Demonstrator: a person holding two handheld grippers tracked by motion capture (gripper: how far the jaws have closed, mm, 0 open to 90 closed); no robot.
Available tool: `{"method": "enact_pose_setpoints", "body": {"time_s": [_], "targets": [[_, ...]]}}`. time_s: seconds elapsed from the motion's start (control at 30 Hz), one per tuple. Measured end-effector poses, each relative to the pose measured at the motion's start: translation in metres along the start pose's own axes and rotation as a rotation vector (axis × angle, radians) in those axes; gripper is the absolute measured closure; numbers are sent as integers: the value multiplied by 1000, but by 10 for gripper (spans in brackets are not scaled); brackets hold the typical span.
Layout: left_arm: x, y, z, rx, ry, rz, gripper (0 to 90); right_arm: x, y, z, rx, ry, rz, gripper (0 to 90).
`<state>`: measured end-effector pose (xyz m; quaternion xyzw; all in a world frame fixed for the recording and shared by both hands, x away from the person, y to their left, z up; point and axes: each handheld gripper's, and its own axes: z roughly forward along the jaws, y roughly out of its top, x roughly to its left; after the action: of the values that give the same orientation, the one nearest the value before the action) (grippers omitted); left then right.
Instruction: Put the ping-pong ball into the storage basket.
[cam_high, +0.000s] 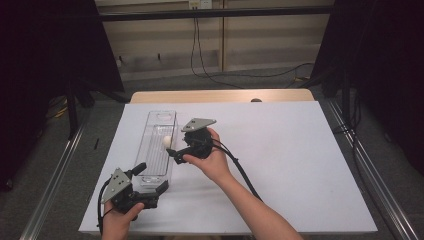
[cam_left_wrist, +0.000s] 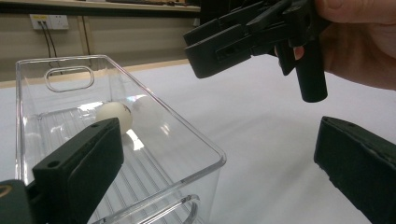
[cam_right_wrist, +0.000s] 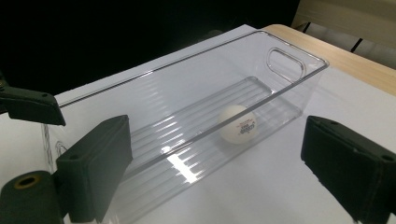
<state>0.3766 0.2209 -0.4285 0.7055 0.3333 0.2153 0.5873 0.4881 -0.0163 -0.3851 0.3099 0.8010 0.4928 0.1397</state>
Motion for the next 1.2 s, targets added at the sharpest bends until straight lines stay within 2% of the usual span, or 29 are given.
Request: {"method": "enact_pose_setpoints", "body": {"time_s": [0.23,0.37,0.83,1.2], "targets": [[1,-1,-1,7,1,7,16,-3,-4,-11,-7,9,-10,80],[0,-1,-1,2,-3,4,16,-5,-9,-15,-13,12,0,73],[0,0,0,3,3,5,16,-18,-22,-34,-40,-8,7,58],[0,0,0,5,5,7,16,-23,-29,-47,-58,-15,2,50]]}}
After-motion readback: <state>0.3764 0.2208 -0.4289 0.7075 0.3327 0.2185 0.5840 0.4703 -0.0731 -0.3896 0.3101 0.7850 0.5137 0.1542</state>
